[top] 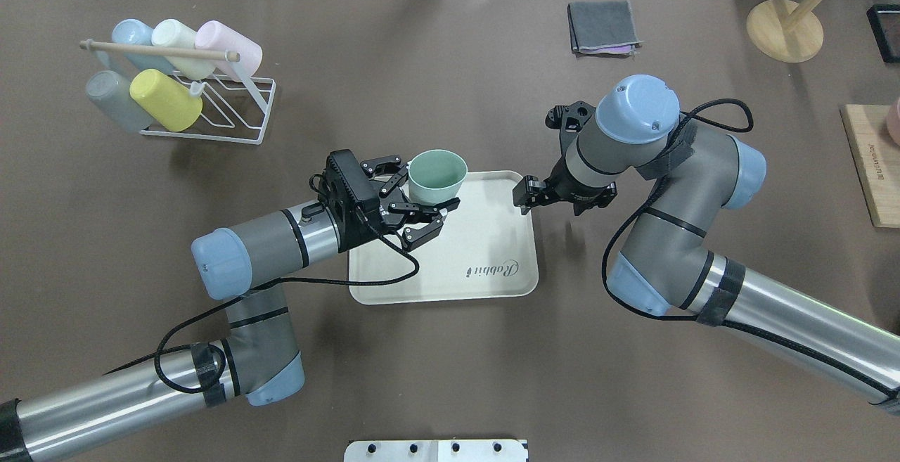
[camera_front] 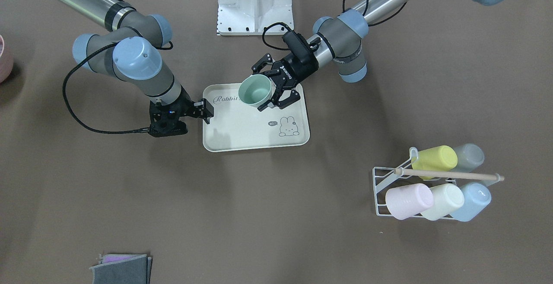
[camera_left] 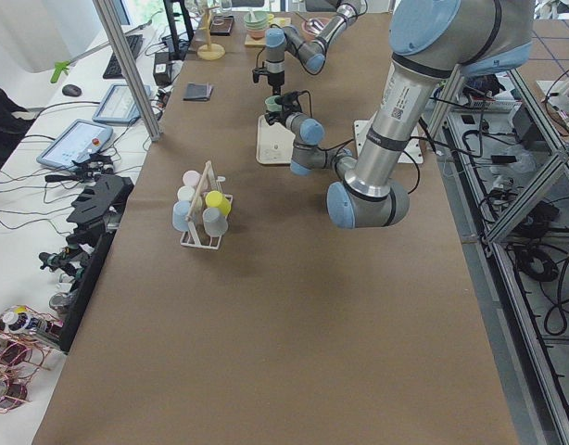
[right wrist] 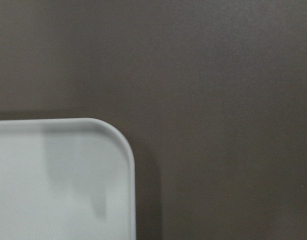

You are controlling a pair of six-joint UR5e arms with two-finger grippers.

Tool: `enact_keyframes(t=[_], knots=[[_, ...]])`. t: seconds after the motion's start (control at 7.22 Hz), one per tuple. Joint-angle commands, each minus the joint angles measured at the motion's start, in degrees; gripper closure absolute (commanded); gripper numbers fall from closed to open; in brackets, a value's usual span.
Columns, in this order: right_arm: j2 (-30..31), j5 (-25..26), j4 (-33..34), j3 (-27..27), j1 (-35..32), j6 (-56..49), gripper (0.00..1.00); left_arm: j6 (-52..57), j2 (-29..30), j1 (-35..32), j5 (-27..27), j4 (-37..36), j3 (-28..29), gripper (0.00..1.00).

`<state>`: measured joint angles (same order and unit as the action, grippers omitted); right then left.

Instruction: Pick up and place green cup on tray

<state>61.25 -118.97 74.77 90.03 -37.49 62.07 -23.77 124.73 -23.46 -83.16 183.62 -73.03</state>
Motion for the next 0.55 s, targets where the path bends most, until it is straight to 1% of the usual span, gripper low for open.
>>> enact_keyframes(t=[0.0,0.14,0.42], knots=[[0.19,0.14,10.08,2.94,-2.92,-9.89,0.0,-0.32,3.04,0.25,-0.25,-0.27,5.15,1.0],[0.45,-0.47,14.66,4.26,-5.9,-15.17,0.0,-0.32,3.41,0.34,-0.42,-0.19,6.14,1.0],[5.08,-0.83,18.3,7.42,-12.14,-22.75,0.0,-0.23,3.67,0.25,-1.65,-0.63,8.16,1.0]])
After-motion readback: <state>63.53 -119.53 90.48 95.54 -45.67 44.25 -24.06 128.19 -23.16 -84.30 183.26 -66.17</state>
